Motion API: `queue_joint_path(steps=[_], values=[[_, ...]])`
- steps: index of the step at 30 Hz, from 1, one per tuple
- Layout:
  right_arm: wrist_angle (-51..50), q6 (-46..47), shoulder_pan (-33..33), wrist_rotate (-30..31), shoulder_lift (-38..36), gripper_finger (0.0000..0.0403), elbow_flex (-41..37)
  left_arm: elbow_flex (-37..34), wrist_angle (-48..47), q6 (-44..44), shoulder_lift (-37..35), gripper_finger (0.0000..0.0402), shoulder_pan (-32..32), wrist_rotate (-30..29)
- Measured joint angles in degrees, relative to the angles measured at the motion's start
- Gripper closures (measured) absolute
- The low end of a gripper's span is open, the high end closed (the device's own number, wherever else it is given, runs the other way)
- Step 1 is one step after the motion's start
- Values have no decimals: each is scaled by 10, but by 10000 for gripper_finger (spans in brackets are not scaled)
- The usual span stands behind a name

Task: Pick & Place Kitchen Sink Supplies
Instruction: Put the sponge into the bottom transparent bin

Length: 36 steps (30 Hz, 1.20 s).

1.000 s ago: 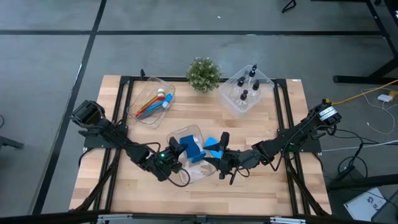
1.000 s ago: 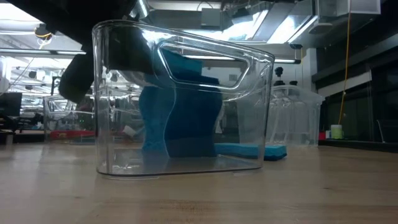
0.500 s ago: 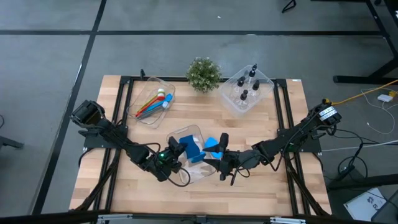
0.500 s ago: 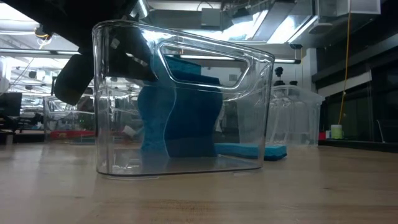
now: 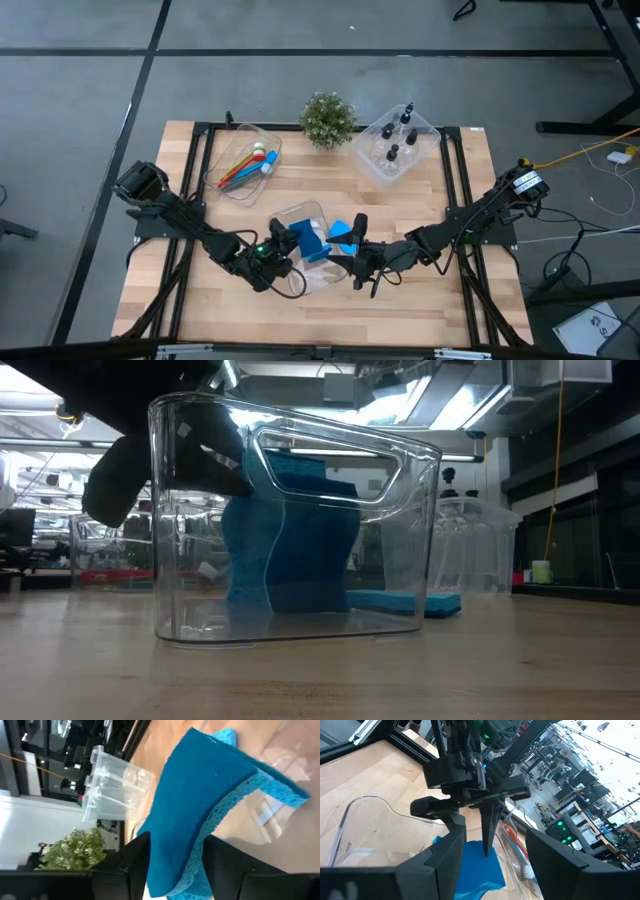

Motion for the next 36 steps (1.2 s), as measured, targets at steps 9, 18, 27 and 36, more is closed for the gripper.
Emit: queue_joint_path(steps=[9,18,27,36], values=[[0,0,0,0,0,191,0,0,-1,12,0,219,-6,-4],[-5,0,0,0,0,191,0,0,-10,8,0,212,-25,-32],[-5,0,0,0,0,191,0,0,-15,-18,0,214,-39,-74],[-5,0,0,0,0,191,0,0,-51,-94,0,214,-68,-127]])
